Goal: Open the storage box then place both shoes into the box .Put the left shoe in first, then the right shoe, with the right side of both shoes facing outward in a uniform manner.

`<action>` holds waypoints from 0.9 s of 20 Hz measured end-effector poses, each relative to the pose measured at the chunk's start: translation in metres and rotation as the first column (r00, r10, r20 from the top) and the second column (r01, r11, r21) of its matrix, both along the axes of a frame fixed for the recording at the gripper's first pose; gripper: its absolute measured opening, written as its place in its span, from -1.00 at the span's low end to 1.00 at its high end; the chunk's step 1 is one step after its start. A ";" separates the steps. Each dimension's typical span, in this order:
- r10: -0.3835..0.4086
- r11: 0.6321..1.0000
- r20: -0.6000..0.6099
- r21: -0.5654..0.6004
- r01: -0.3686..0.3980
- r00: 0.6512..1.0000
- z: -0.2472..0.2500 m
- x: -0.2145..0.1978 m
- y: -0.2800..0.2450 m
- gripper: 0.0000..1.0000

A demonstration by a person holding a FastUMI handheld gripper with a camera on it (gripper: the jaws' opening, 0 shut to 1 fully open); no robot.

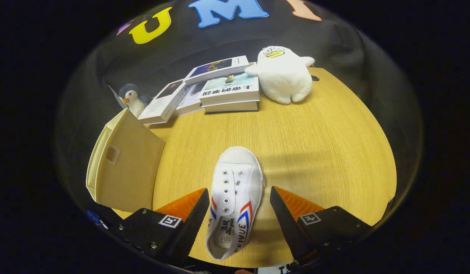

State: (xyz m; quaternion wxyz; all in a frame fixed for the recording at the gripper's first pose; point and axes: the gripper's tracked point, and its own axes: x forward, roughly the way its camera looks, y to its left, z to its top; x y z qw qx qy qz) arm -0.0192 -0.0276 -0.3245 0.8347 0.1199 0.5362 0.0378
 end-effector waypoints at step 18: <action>-0.054 0.993 -0.156 0.094 0.069 0.986 -0.036 -0.021 0.002 0.90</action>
